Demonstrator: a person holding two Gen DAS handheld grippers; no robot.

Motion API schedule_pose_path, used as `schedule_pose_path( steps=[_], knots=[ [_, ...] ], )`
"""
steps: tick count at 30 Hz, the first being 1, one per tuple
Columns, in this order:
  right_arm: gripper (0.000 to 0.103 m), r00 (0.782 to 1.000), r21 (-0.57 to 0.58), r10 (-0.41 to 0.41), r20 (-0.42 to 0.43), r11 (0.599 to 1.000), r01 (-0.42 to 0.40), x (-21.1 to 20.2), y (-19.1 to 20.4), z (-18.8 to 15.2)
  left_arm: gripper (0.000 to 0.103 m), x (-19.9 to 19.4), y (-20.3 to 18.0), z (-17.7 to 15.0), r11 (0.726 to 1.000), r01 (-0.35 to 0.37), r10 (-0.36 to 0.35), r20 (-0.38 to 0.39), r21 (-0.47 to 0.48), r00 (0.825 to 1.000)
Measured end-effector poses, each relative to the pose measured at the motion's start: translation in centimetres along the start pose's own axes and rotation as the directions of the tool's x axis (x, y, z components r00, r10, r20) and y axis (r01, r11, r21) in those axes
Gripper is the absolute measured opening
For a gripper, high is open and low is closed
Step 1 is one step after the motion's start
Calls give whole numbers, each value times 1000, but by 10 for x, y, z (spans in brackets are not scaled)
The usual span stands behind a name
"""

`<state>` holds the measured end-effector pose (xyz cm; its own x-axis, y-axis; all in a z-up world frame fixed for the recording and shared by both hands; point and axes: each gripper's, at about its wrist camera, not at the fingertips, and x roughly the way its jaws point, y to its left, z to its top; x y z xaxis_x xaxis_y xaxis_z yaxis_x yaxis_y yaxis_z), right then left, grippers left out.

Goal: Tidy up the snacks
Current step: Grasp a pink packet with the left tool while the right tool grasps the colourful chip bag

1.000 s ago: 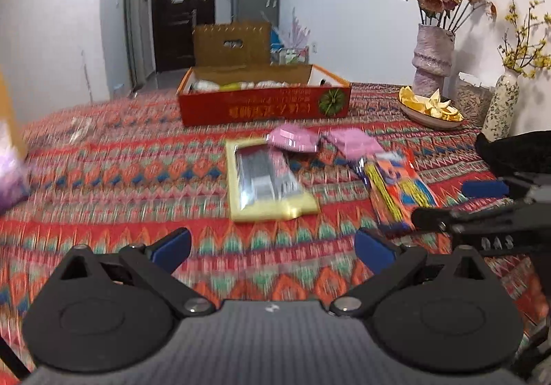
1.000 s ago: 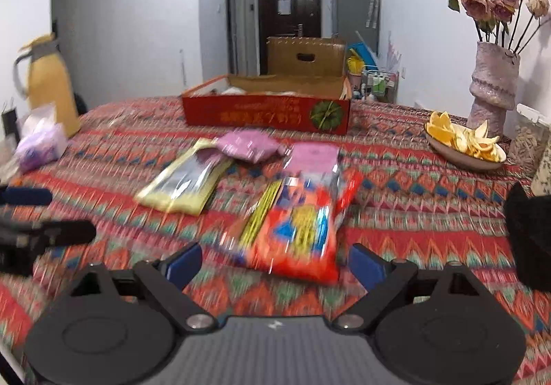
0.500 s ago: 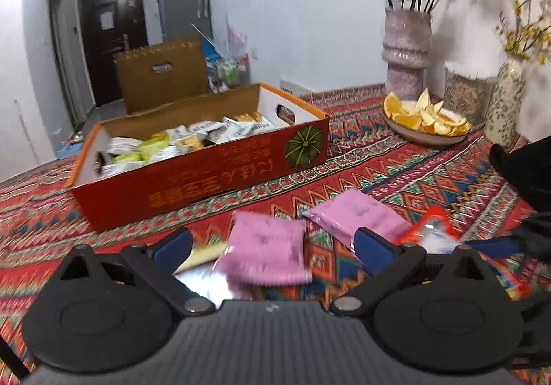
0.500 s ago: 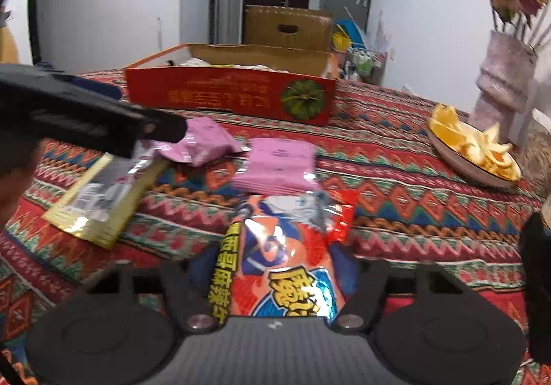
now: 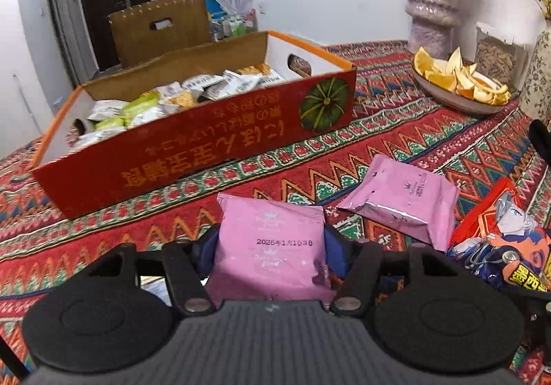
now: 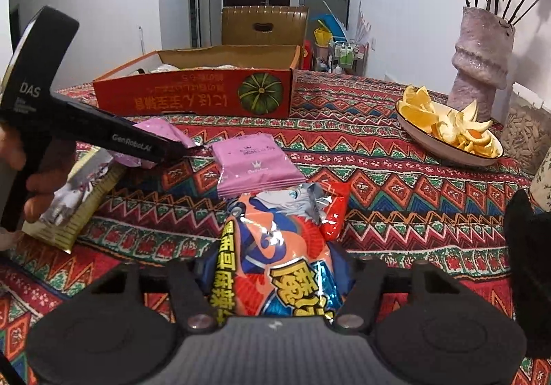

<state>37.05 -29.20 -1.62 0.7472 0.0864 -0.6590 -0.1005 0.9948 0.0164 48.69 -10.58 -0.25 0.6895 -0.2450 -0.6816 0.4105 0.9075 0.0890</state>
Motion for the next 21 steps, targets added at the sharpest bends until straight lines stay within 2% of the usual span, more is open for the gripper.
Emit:
schedule_pose_path(
  steps=[3, 8, 10, 12, 14, 16, 21],
  knots=[
    [53, 1000, -1, 14, -4, 1000, -14, -11, 1, -4, 62, -28, 2, -6, 1000, -1, 2, 27, -27, 1000],
    [52, 999, -8, 43, -7, 999, -43, -45, 5, -23, 62, -88, 2, -34, 993, -18, 24, 51, -117, 998],
    [52, 999, 3, 54, 4, 999, -54, -62, 9, -34, 62, -118, 2, -54, 984, 7, 7, 74, -180, 997],
    [52, 995, 32, 97, 15, 995, -98, -77, 11, -43, 63, -145, 1, -76, 970, 13, 8, 86, -242, 996],
    [52, 987, 55, 157, 23, 986, -158, -90, 15, -51, 63, -171, -4, -99, 962, -26, 53, 94, -270, 994],
    [52, 985, 36, 170, 31, 985, -171, -102, 26, -58, 63, -194, -6, -122, 952, -58, 91, 96, -300, 991],
    [52, 975, -15, 218, 44, 976, -218, -121, 53, -66, 63, -240, -4, -166, 927, -70, 112, 94, -368, 989]
  ],
)
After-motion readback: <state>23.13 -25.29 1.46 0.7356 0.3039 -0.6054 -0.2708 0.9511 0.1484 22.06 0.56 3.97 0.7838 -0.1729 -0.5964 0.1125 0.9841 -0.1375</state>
